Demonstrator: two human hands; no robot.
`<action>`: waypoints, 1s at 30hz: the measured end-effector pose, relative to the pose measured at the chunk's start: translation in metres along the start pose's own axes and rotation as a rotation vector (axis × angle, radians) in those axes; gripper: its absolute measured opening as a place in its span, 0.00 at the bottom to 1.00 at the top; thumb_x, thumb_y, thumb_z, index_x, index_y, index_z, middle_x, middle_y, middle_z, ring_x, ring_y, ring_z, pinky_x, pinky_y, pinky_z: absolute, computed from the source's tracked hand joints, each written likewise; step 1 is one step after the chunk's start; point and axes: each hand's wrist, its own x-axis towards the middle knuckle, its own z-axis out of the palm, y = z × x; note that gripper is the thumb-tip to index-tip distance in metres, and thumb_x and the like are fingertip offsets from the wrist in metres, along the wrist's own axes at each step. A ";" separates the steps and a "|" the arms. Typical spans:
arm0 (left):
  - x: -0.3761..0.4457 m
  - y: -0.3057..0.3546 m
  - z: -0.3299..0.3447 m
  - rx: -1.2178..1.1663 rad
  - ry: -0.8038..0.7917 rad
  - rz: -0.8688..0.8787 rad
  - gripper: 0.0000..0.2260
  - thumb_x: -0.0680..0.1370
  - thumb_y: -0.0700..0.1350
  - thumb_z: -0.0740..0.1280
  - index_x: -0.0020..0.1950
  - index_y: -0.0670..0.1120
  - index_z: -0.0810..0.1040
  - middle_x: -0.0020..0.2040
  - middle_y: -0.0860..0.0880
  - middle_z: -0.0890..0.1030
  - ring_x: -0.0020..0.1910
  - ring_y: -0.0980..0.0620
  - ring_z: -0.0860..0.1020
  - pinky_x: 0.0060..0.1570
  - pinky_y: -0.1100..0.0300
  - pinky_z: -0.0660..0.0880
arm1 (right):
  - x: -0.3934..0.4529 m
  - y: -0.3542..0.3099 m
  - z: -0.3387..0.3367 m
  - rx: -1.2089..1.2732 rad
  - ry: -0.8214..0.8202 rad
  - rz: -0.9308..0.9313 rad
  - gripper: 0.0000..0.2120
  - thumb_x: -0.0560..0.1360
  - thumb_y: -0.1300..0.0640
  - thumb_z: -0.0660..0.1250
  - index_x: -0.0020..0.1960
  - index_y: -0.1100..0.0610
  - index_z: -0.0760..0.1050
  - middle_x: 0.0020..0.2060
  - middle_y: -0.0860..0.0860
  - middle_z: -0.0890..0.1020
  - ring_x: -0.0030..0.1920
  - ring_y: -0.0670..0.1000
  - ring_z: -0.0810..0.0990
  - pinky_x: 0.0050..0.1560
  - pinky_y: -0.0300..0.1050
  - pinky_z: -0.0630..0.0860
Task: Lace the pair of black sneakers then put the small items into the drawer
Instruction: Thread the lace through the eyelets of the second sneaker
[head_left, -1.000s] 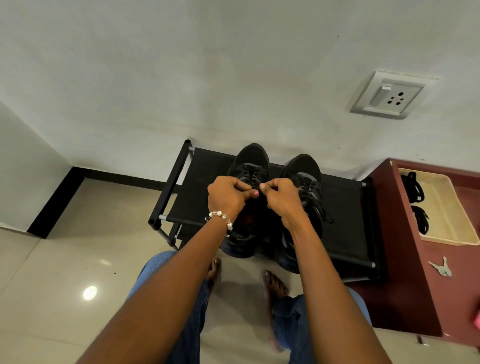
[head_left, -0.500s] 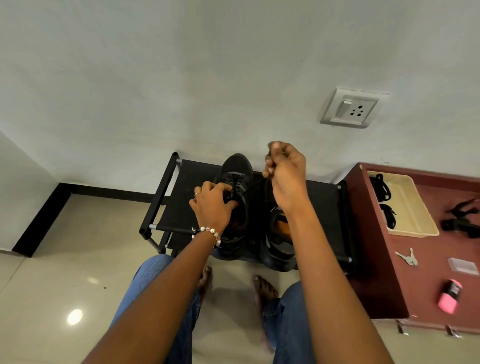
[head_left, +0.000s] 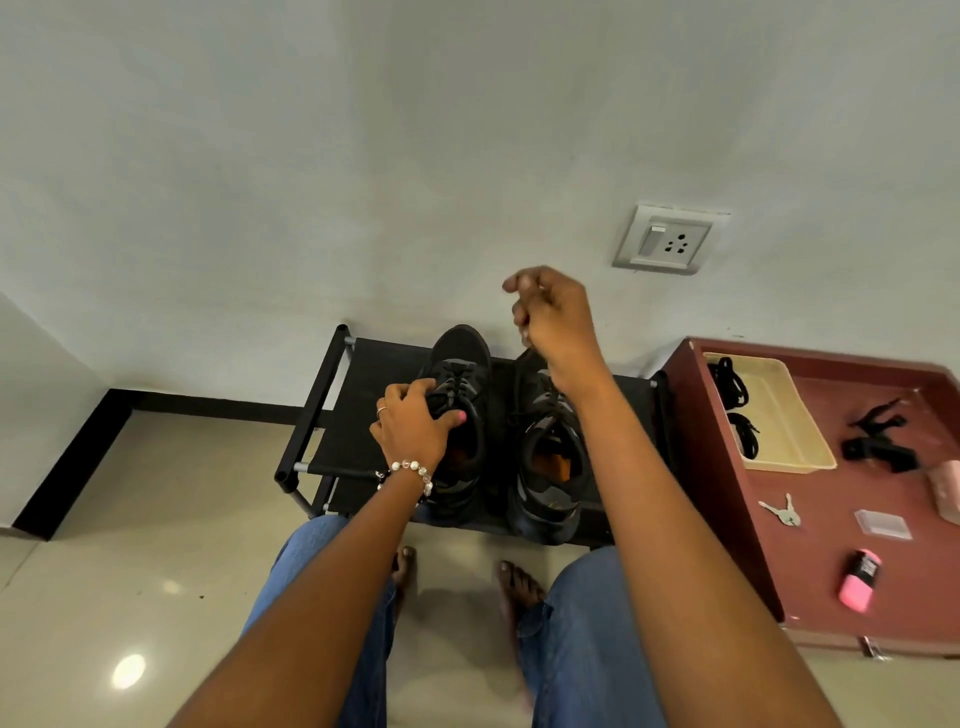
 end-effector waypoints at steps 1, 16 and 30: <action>0.000 0.000 -0.001 -0.008 -0.015 -0.006 0.26 0.70 0.55 0.75 0.66 0.52 0.74 0.65 0.46 0.71 0.66 0.44 0.68 0.64 0.45 0.64 | 0.003 -0.012 -0.005 0.043 0.017 -0.027 0.12 0.83 0.59 0.58 0.45 0.54 0.78 0.27 0.46 0.74 0.26 0.42 0.69 0.31 0.39 0.65; 0.008 0.020 -0.015 0.064 -0.260 0.048 0.25 0.73 0.47 0.74 0.69 0.56 0.74 0.66 0.44 0.76 0.63 0.41 0.75 0.62 0.45 0.74 | 0.012 -0.176 -0.041 0.305 0.035 -0.201 0.13 0.84 0.59 0.56 0.49 0.60 0.78 0.28 0.51 0.71 0.24 0.45 0.64 0.25 0.37 0.60; 0.017 0.006 -0.015 0.056 -0.236 0.134 0.19 0.76 0.46 0.71 0.66 0.57 0.76 0.64 0.46 0.78 0.60 0.44 0.77 0.62 0.50 0.75 | 0.010 -0.071 -0.007 -0.630 -0.332 -0.151 0.08 0.80 0.57 0.64 0.54 0.58 0.80 0.48 0.54 0.84 0.48 0.51 0.81 0.53 0.46 0.76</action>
